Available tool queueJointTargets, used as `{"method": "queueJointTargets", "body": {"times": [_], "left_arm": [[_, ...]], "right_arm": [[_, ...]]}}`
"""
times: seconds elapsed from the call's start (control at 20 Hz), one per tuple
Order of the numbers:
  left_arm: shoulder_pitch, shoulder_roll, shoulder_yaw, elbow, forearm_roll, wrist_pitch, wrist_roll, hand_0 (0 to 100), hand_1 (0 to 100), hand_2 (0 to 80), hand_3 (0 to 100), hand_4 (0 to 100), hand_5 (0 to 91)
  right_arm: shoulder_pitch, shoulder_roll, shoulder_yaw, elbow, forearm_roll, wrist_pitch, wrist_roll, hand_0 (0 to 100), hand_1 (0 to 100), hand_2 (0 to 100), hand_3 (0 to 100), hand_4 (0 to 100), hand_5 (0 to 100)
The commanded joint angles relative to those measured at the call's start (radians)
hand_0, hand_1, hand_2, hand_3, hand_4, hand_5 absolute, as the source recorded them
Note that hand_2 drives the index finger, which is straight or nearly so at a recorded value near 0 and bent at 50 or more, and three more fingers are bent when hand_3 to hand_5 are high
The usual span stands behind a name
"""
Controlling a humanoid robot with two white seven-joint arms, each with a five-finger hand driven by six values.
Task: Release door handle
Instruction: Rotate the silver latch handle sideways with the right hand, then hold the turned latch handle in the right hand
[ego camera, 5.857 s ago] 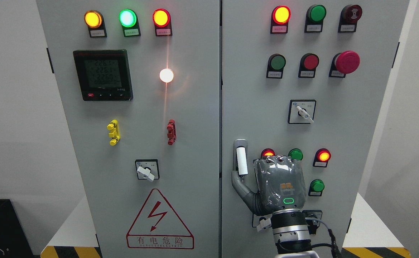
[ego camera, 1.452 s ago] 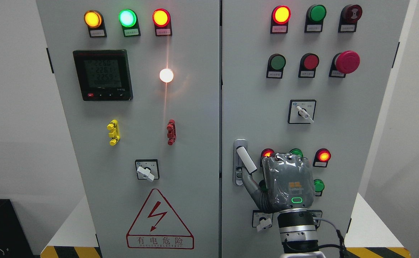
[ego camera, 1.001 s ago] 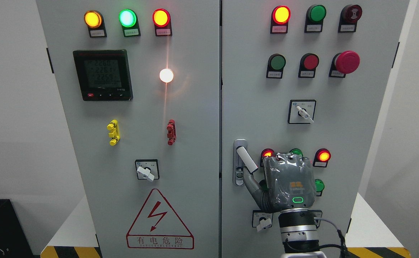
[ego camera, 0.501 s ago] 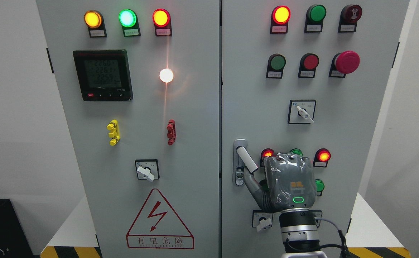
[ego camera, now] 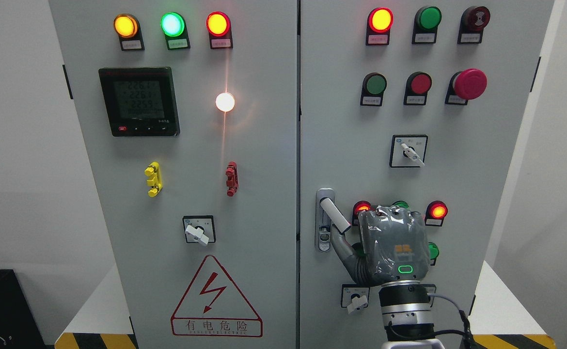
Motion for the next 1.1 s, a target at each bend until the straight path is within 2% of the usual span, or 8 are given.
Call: {"method": "queueJointTargets", "body": {"times": [0.0,1.05], "left_arm": [[0.000,0.000,0.000,-0.001,0.000,0.000,-0.001,12,56,0.0,0,0,0.0],[0.000,0.000,0.000,0.001,0.000,0.000,-0.001,12,56,0.0,0,0,0.0]], "right_arm": [[-0.001,0.000,-0.008,-0.006,0.000,-0.001,-0.005,51,34,100,100,100,100],[-0.001,0.000,-0.014,-0.009,0.000,-0.001,-0.010,51,34,100,100,100,100]]}}
